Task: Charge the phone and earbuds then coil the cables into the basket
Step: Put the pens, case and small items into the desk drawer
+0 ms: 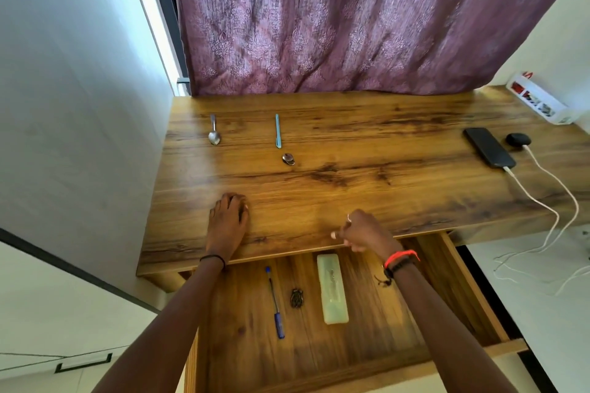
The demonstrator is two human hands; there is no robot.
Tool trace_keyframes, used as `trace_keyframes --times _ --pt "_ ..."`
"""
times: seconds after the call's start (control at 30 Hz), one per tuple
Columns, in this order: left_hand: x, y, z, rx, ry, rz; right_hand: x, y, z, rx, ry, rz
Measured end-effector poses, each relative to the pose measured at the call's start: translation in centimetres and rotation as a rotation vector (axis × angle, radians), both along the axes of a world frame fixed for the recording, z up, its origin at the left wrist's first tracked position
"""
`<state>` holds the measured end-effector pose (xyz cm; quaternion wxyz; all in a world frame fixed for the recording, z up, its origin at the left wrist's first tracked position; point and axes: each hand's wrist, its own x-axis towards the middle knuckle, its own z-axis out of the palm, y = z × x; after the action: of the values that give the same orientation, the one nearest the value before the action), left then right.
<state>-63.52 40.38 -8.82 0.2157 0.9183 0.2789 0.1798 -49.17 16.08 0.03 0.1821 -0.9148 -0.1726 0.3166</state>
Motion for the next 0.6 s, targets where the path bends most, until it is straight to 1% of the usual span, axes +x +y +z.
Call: trace_keyframes --times 0.07,0.13,0.23,0.33,0.43,0.5,0.6 --pt "0.7 0.2 0.0 0.01 0.007 0.042 1.8 2.4 0.8 0.087 -0.064 -0.039" --pt "1.3 0.2 -0.2 0.034 0.021 0.074 3.4 5.1 1.0 0.144 -0.169 -0.012" --pt "1.4 0.0 -0.4 0.07 0.036 0.08 5.1 8.9 0.6 0.233 -0.255 0.036" --pt "1.4 0.2 -0.4 0.056 0.034 0.073 6.1 12.2 -0.1 0.199 -0.286 0.157" --pt "1.4 0.2 -0.4 0.063 0.025 0.065 6.7 14.4 -0.9 0.105 -0.385 0.315" --pt "1.4 0.1 -0.4 0.061 0.026 0.072 7.2 15.1 -1.5 0.052 -0.45 0.395" --pt "1.4 0.2 -0.4 0.057 0.021 0.071 8.1 15.7 -2.3 -0.002 -0.484 0.491"
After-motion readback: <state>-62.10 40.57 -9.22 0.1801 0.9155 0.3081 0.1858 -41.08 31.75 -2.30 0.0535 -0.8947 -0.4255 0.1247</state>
